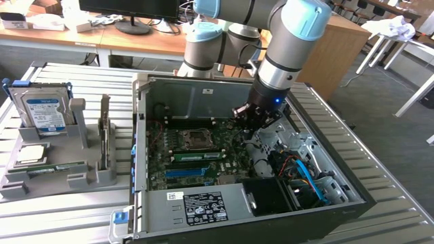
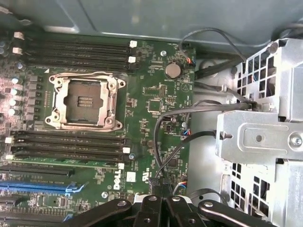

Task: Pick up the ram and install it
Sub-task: 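Press down the ram until it locks into place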

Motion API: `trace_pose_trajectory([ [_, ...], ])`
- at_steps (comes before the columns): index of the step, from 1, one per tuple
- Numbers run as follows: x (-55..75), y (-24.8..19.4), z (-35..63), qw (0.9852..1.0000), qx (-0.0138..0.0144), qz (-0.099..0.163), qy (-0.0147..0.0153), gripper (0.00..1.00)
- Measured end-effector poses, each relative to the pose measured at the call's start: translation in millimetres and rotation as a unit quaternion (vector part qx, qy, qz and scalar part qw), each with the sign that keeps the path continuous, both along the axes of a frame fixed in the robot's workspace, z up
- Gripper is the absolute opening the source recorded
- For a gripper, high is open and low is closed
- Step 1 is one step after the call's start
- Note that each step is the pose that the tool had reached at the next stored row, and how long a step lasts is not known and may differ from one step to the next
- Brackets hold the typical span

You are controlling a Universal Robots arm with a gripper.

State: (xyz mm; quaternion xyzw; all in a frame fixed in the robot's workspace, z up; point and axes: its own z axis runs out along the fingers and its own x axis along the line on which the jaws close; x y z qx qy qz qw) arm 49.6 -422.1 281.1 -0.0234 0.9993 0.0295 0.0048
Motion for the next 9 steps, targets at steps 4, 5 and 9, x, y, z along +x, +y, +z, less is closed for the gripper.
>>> trace_pose_trajectory([
  [4, 0.0, 0.0, 0.0, 0.9999, 0.0, -0.01, 0.0, 0.11],
  [5, 0.0, 0.0, 0.0, 0.9999, 0.0, -0.01, 0.0, 0.11],
  [9, 0.0, 0.0, 0.0, 0.9999, 0.0, -0.01, 0.0, 0.11],
])
